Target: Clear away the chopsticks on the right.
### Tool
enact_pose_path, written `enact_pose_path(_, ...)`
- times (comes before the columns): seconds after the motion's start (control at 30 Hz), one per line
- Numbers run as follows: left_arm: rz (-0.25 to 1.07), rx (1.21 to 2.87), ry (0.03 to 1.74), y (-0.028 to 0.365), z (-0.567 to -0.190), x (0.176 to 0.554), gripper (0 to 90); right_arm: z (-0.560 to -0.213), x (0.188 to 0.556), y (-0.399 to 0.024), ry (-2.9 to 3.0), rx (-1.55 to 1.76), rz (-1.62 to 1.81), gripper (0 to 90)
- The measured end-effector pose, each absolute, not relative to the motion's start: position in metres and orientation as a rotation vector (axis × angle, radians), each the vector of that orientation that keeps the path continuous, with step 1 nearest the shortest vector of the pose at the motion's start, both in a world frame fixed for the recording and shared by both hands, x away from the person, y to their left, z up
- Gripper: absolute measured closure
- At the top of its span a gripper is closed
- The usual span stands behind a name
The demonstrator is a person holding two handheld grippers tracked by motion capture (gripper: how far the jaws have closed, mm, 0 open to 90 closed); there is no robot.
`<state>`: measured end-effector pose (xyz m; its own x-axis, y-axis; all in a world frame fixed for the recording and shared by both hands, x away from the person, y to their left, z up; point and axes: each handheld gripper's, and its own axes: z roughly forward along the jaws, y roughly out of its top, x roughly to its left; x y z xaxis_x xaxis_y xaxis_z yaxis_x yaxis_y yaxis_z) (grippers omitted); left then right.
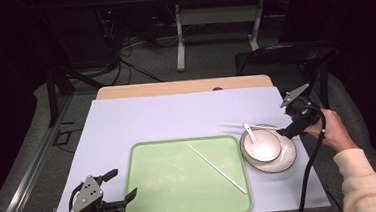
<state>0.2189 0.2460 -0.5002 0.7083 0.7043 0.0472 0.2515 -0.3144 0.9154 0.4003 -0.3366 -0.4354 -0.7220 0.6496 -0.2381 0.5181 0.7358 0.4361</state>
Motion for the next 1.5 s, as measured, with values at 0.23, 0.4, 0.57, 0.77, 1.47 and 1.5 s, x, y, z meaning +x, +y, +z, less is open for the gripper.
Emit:
enact_pose_path(0.23,0.548,1.891,0.740,0.246,-0.500,0.220,15.8,-0.456,0.425,-0.338,2.638,0.925,0.432,9.2)
enact_pose_path(0.4,0.543,1.890,0.743,0.246,-0.501,0.220,15.8,-0.467,0.436,-0.336,2.687,0.910,0.366,8.8)
enact_pose_path(0.57,0.544,1.893,0.744,0.245,-0.501,0.220,15.8,-0.475,0.441,-0.329,2.725,0.871,0.332,29.6)
enact_pose_path(0.77,0.545,1.893,0.745,0.245,-0.501,0.220,15.8,-0.482,0.445,-0.321,2.766,0.780,0.289,54.8)
enact_pose_path(1.47,0.548,1.888,0.750,0.246,-0.501,0.220,15.8,-0.500,0.446,-0.315,2.842,0.804,0.197,83.0)
enact_pose_path(1.5,0.551,1.889,0.749,0.246,-0.500,0.220,15.8,-0.500,0.446,-0.315,2.840,0.806,0.202,83.2)
